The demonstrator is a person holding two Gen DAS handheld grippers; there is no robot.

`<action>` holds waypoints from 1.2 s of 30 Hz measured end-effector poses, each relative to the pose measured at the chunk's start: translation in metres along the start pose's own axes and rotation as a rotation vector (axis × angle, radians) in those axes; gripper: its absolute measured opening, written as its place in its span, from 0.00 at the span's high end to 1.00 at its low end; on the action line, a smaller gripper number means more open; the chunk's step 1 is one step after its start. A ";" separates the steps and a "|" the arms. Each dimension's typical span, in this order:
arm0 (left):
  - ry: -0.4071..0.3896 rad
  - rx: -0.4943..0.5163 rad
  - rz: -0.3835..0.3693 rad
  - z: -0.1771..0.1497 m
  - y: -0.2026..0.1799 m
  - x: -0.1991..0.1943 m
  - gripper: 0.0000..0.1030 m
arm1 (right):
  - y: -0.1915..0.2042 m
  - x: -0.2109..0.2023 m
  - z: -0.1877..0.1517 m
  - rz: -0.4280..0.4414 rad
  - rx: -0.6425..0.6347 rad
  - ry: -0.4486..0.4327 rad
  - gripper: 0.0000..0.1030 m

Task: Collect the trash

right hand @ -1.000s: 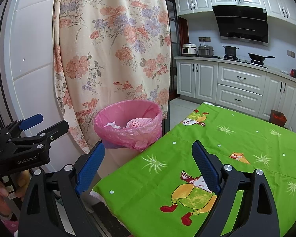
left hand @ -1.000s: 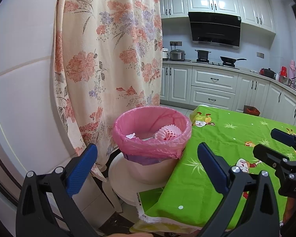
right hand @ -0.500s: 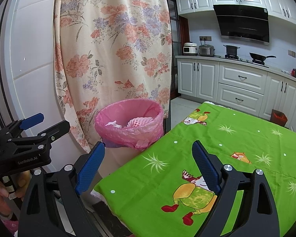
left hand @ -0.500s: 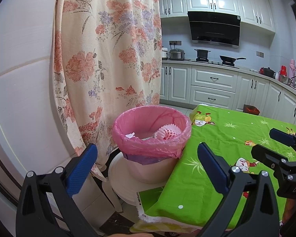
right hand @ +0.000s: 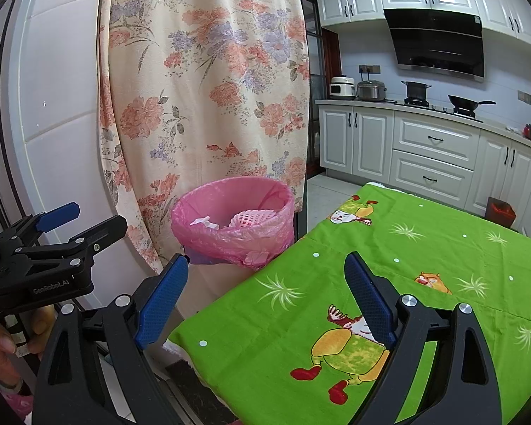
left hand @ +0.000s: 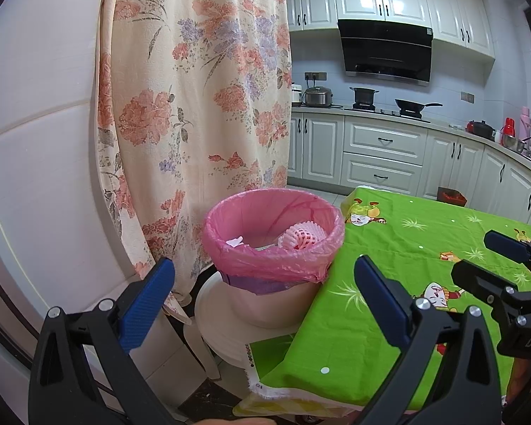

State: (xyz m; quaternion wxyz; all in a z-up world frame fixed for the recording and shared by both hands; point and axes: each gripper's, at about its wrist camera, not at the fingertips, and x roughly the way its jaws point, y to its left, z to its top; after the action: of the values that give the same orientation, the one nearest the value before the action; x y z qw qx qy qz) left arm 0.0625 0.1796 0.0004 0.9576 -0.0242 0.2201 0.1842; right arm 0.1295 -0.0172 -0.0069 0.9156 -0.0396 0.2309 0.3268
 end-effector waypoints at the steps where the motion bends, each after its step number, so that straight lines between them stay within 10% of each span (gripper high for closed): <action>1: 0.001 -0.001 -0.003 0.000 0.000 0.000 0.05 | -0.001 0.000 0.000 0.000 0.000 0.000 0.18; 36: -0.060 0.012 -0.021 0.000 -0.004 -0.013 0.05 | -0.002 -0.002 -0.002 -0.004 0.014 -0.013 0.18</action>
State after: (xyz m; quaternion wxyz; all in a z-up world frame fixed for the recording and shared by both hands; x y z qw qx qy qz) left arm 0.0533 0.1712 0.0056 0.9659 -0.0153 0.1919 0.1734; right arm 0.1286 -0.0204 -0.0074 0.9180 -0.0316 0.2270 0.3237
